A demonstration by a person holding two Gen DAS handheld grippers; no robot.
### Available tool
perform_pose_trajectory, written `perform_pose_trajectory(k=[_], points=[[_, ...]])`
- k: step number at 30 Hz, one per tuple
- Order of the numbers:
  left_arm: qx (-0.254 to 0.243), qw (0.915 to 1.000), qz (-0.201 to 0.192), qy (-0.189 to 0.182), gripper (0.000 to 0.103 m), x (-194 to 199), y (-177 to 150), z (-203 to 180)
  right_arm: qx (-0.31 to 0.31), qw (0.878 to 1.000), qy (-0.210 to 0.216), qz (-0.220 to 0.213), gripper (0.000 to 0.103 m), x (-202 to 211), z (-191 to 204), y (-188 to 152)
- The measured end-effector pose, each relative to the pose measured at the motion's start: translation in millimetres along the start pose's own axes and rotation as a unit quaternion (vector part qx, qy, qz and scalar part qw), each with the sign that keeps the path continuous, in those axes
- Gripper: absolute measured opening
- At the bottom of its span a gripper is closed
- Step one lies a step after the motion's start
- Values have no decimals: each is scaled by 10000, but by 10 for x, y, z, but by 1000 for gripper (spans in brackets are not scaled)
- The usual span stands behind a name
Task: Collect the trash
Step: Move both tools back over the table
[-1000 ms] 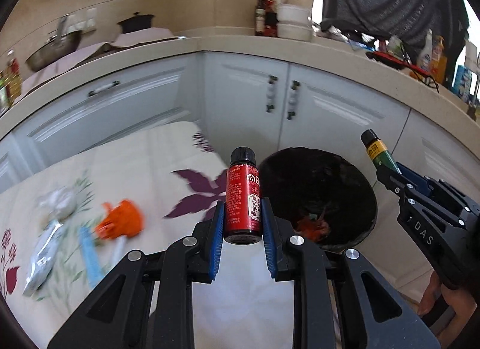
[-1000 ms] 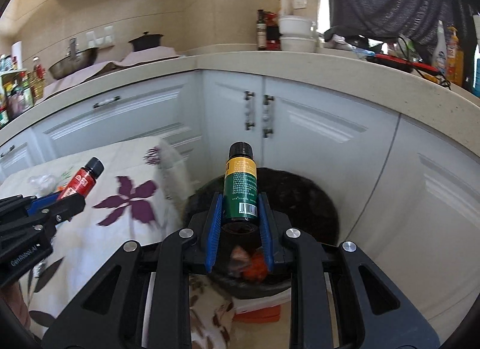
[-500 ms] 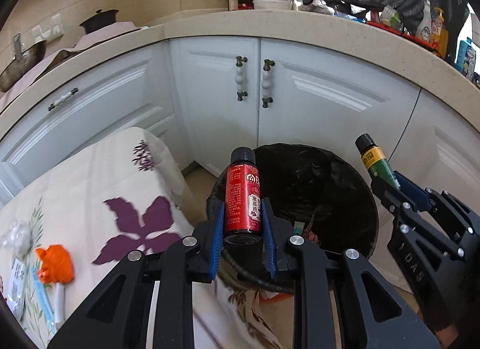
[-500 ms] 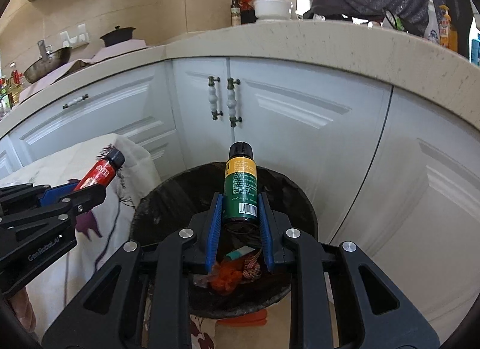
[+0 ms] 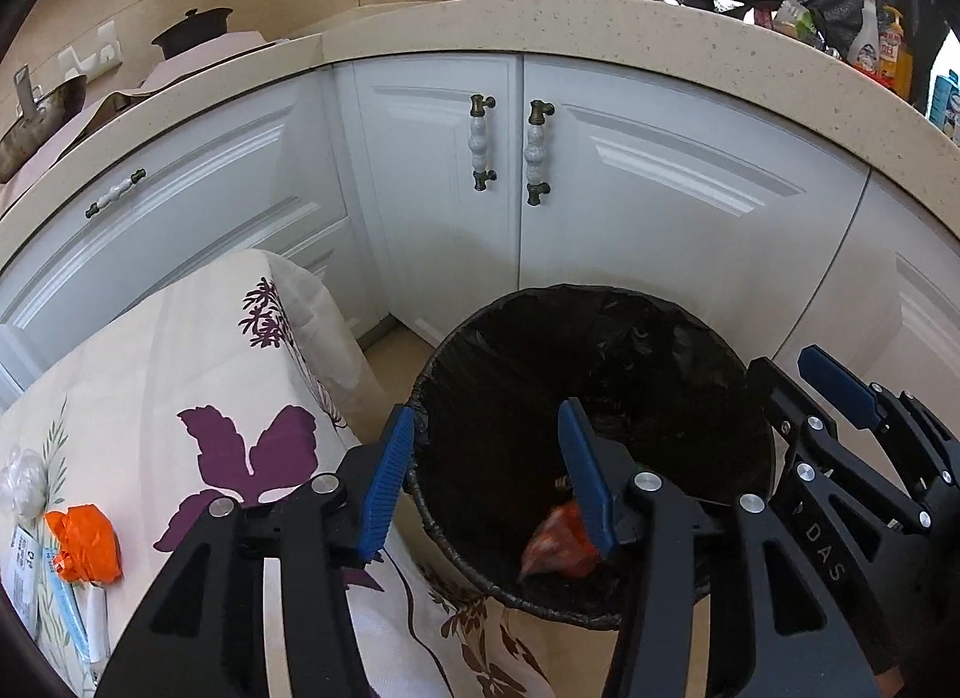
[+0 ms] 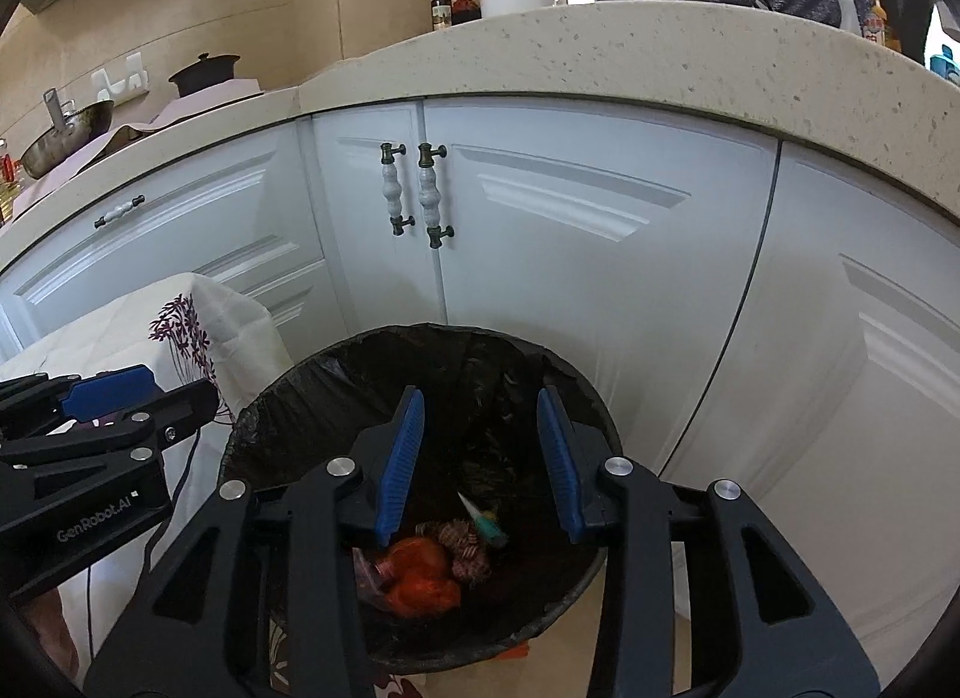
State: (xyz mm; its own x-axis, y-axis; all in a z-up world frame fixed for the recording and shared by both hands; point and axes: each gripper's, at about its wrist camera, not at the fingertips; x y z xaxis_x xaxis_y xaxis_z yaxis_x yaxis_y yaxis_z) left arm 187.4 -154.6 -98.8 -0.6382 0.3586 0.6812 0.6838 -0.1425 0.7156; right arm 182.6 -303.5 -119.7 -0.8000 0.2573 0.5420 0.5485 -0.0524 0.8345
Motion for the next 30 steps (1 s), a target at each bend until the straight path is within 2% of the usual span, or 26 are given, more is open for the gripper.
perform_pose_trajectory(k=[8, 17, 21, 30], points=[[121, 9998, -148, 39, 52, 157, 38, 141, 14, 9999, 29, -127, 39, 193, 72, 66], [317, 9977, -557, 222, 56, 636, -38, 430, -4, 9993, 261, -284, 39, 530, 284, 128], [458, 9955, -706, 430, 58, 919, -166, 663, 31, 9984, 432, -373, 48, 713, 463, 132], [1004, 9839, -1050, 1042, 62, 1605, -561, 1303, 296, 9923, 1088, -518, 48, 1154, 1120, 88]])
Point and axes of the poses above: each gripper's, at about its wrist camera, not at the fingertips, and x roughly against the way its jaws point, z to its left, y to its top, and after that the axes turned 15 degrees about -y, right-handed
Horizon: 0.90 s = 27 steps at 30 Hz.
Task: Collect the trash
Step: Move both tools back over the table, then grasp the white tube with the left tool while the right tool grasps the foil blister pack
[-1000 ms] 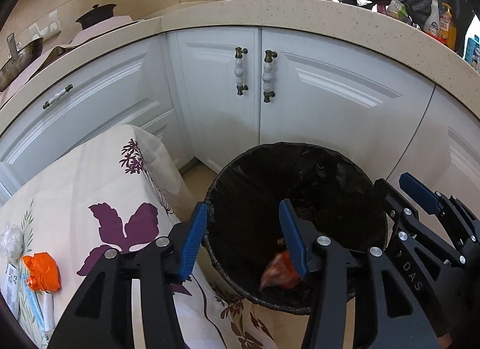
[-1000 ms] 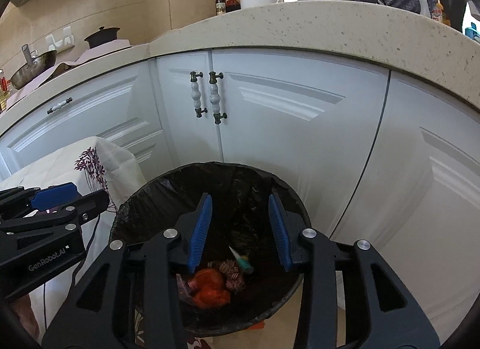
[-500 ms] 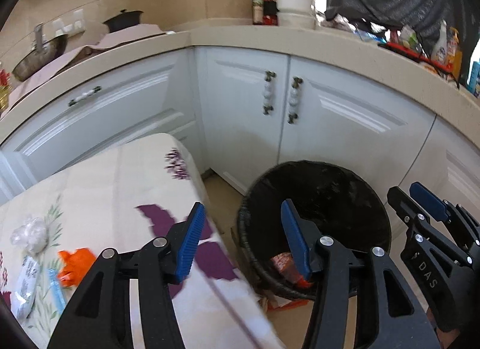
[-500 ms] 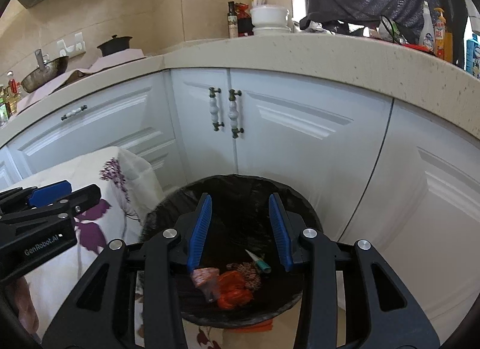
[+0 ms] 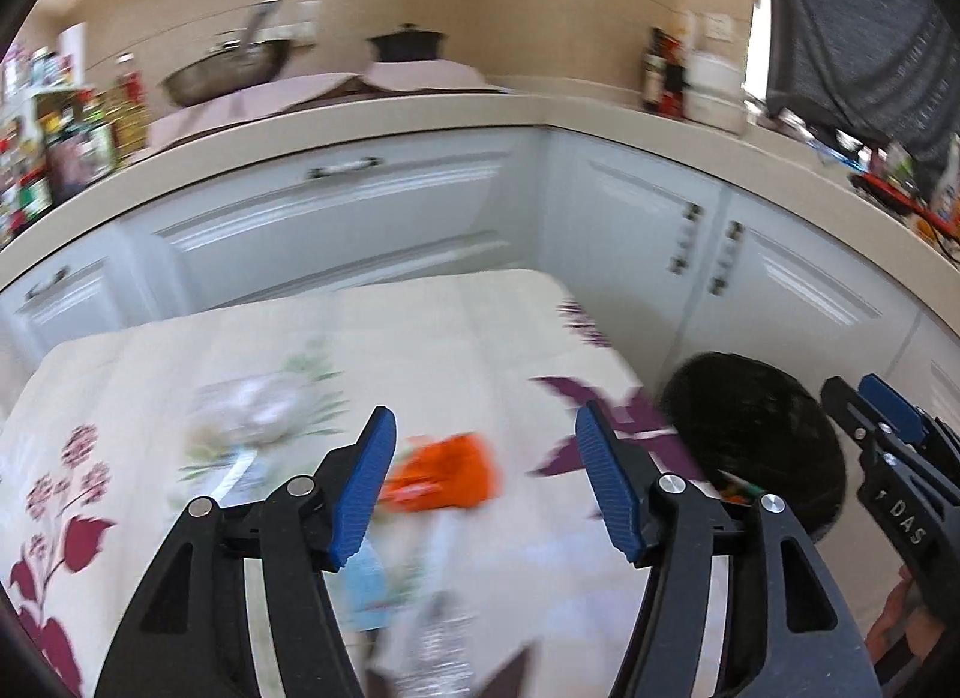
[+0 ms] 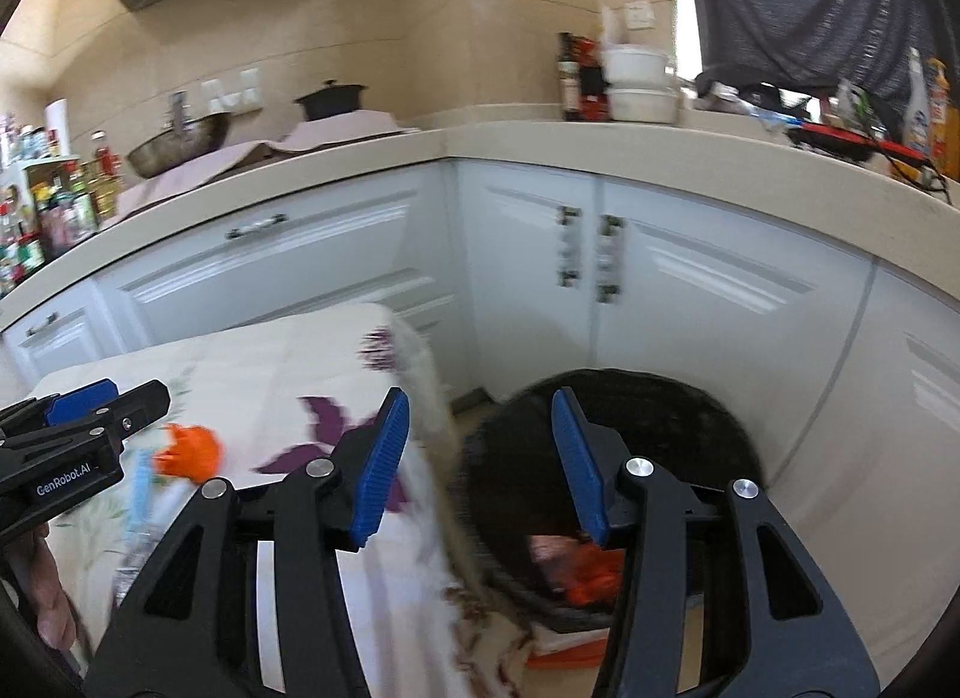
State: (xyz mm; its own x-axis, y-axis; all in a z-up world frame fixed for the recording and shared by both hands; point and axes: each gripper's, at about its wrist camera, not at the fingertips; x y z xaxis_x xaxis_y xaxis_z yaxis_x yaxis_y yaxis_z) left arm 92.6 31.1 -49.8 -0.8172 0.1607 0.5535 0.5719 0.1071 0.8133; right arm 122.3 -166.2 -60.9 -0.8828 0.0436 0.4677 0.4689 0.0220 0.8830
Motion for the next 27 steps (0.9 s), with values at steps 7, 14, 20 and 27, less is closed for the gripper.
perform_pose_trajectory(k=[7, 14, 20, 27], points=[[423, 9975, -117, 546, 65, 342, -165, 639, 359, 9982, 487, -34, 49, 200, 607, -30], [728, 9936, 3, 865, 68, 507, -393, 1103, 715, 9935, 883, 22, 49, 365, 1120, -141], [870, 9921, 243, 872, 71, 491, -534, 1330, 987, 9888, 1103, 185, 49, 395, 1455, -267], [968, 9914, 578, 661, 71, 357, -615, 1470, 1225, 9846, 1192, 366, 49, 354, 1673, -364]])
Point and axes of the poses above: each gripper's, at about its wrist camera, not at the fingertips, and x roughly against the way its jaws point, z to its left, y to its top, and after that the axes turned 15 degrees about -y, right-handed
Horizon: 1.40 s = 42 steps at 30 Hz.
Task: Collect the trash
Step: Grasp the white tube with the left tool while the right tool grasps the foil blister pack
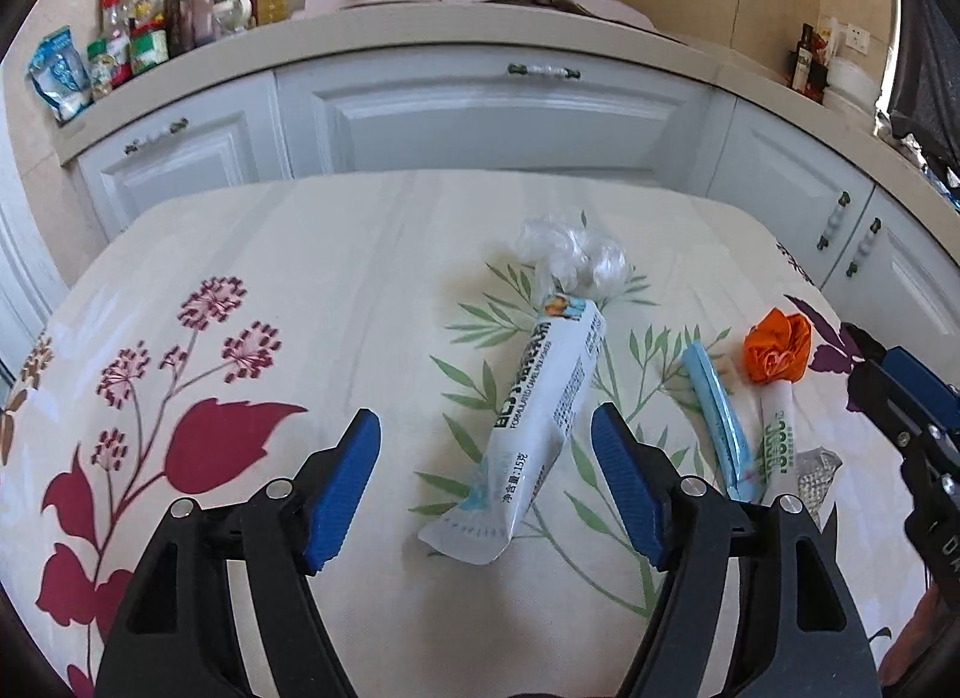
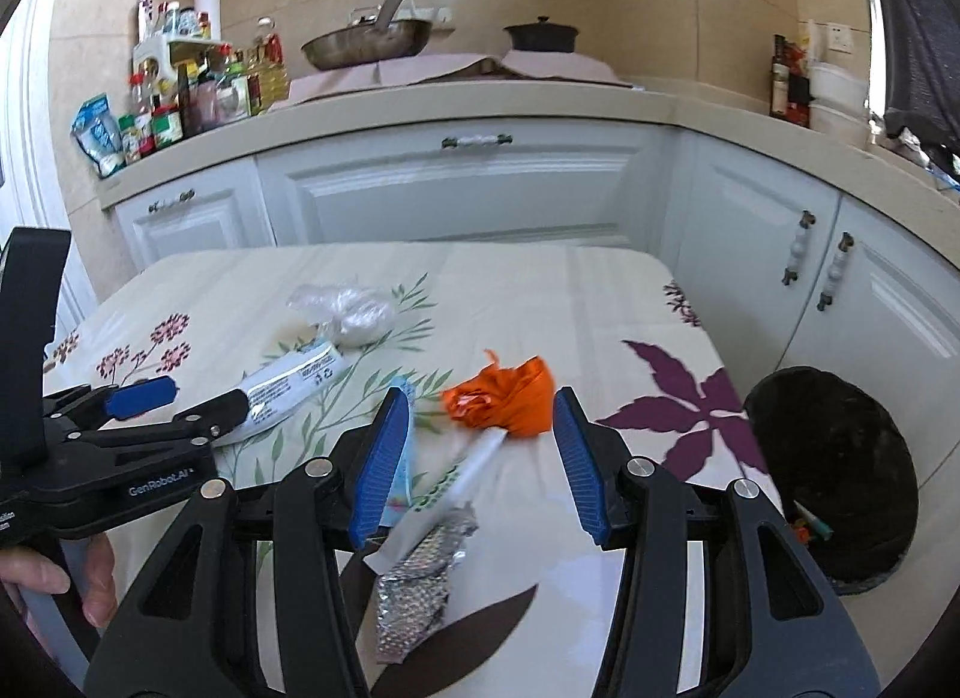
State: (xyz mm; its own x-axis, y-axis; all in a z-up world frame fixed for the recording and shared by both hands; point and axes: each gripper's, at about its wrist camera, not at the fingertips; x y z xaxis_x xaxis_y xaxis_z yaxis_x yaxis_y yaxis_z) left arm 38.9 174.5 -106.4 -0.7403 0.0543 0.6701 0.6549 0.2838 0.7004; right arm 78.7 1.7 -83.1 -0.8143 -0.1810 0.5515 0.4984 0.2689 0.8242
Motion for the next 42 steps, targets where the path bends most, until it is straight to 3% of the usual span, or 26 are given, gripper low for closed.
perform_pose_trajectory(k=[3, 7, 23, 42], points=[[-40, 9999, 61, -82, 65, -45, -8, 4, 1, 9999, 14, 119, 49, -66, 23, -10], [-103, 9995, 217, -222, 37, -118, -34, 18, -18, 9998, 5, 209, 49, -114, 32, -20], [62, 9998, -47, -161, 28, 201, -138, 250, 109, 9989, -32, 454, 49, -169, 79, -94], [400, 9992, -23, 41, 26, 504, -443, 532, 245, 9973, 73, 692, 49, 153, 89, -396]])
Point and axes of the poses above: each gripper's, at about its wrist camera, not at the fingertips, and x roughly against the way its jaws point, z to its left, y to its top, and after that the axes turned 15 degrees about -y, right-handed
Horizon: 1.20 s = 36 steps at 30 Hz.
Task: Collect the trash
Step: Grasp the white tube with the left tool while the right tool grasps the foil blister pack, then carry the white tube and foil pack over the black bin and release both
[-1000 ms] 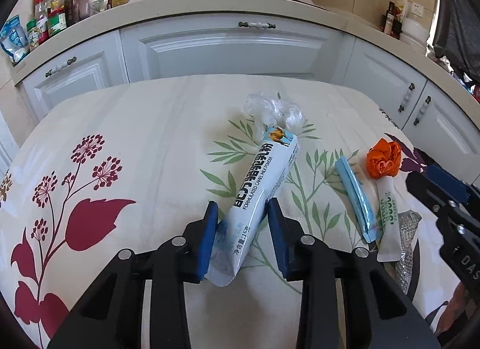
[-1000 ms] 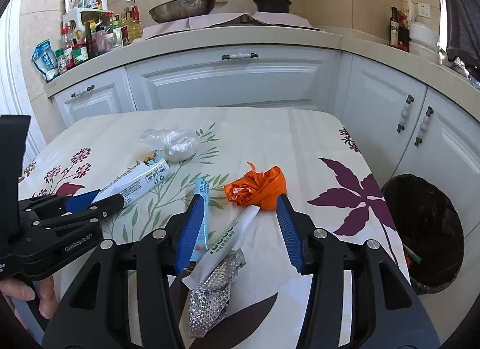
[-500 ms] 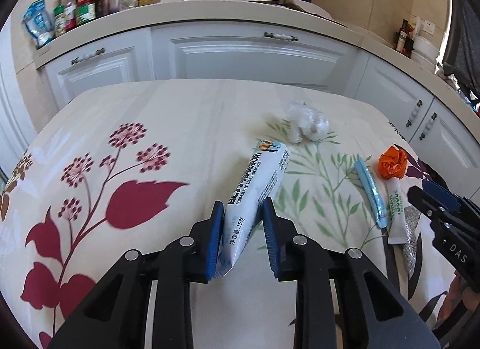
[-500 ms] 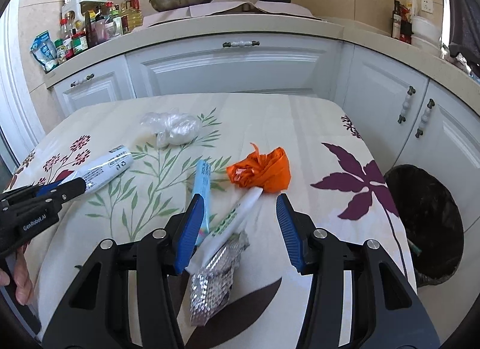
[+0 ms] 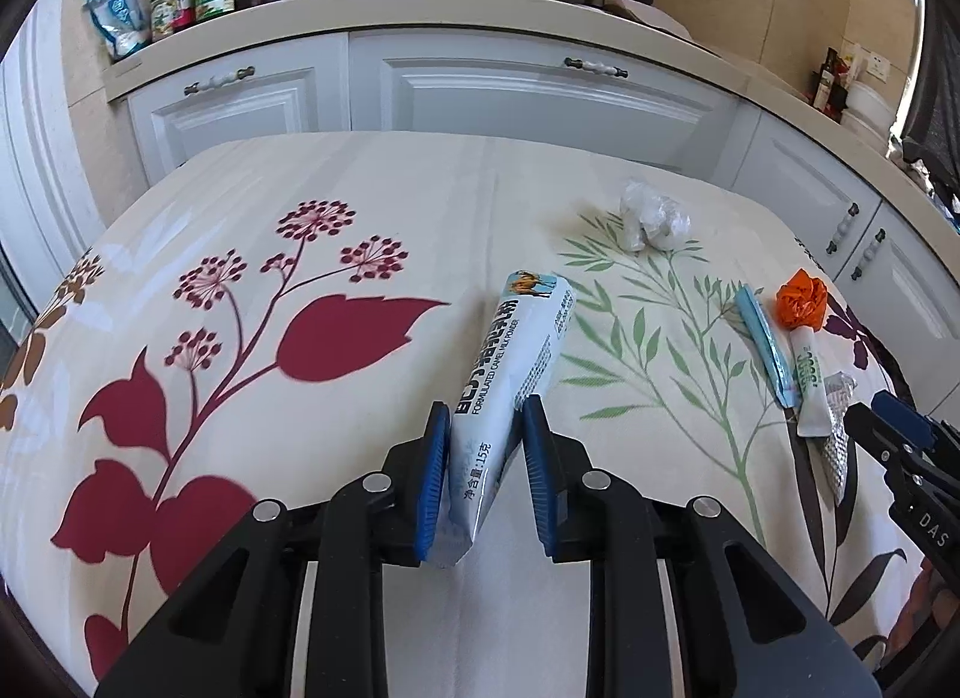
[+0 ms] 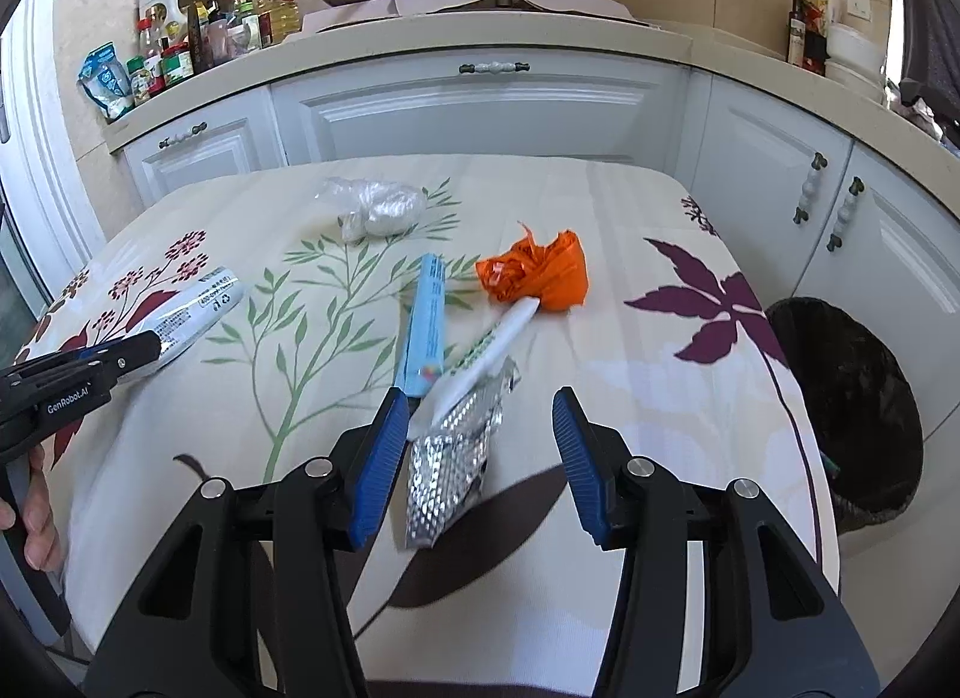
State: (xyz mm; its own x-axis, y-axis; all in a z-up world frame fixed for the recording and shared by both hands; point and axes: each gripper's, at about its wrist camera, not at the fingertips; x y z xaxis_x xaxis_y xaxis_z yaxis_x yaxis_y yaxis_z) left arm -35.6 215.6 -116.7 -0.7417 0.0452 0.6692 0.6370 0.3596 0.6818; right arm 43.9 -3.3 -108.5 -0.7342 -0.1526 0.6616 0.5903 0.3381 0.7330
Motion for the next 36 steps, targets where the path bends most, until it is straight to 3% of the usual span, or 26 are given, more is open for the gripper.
perform_pose_trajectory(k=[6, 10, 23, 36], points=[[6, 10000, -29, 13, 25, 102, -66, -3, 84, 9997, 98, 220, 46, -37, 61, -108], [25, 10000, -38, 24, 25, 146, -108, 4, 204, 9991, 119, 352, 28, -68, 118, -150], [-40, 9999, -93, -32, 24, 230, -184, -95, 168, 9995, 34, 279, 28, -11, 36, -229], [-320, 9985, -251, -365, 23, 254, -106, -555, -141, 9996, -253, -37, 28, 152, -440, -211]])
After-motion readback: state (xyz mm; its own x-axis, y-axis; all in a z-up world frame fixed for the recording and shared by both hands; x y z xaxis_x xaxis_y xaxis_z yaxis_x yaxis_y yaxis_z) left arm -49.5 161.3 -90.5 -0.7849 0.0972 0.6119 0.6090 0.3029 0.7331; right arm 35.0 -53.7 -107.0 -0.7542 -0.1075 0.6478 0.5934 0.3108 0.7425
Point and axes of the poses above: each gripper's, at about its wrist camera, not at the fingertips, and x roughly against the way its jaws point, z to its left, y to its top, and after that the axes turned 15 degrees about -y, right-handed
